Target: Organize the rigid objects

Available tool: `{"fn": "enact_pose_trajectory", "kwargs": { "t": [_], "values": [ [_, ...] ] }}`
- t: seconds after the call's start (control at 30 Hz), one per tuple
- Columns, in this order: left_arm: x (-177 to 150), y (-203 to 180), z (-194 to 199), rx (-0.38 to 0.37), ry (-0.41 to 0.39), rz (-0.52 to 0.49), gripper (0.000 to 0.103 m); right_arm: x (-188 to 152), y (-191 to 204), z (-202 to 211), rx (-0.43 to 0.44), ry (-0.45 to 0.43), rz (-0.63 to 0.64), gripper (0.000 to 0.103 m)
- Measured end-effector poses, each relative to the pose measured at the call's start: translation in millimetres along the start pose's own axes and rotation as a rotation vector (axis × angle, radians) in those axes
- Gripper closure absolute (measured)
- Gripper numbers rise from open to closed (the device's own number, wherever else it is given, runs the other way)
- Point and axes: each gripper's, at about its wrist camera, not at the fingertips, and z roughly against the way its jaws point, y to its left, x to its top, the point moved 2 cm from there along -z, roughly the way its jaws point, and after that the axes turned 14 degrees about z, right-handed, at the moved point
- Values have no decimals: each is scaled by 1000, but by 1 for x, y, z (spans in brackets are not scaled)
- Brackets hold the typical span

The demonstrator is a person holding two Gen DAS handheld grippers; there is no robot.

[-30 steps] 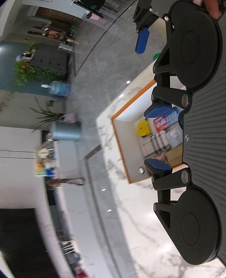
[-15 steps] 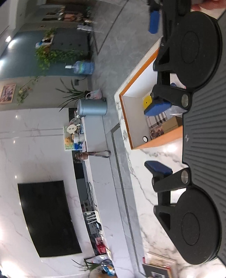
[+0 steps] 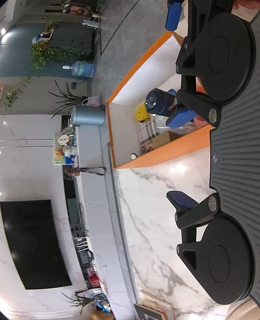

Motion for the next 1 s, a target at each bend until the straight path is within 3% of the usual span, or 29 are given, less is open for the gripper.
{"fn": "enact_pose_trajectory", "kwargs": {
  "t": [0.27, 1.0],
  "values": [
    [-8, 8, 2, 14, 25, 19, 18, 0, 5, -1, 1, -7, 20, 19],
    [-12, 13, 12, 10, -3, 13, 17, -2, 11, 6, -18, -32, 30, 18]
  ]
}}
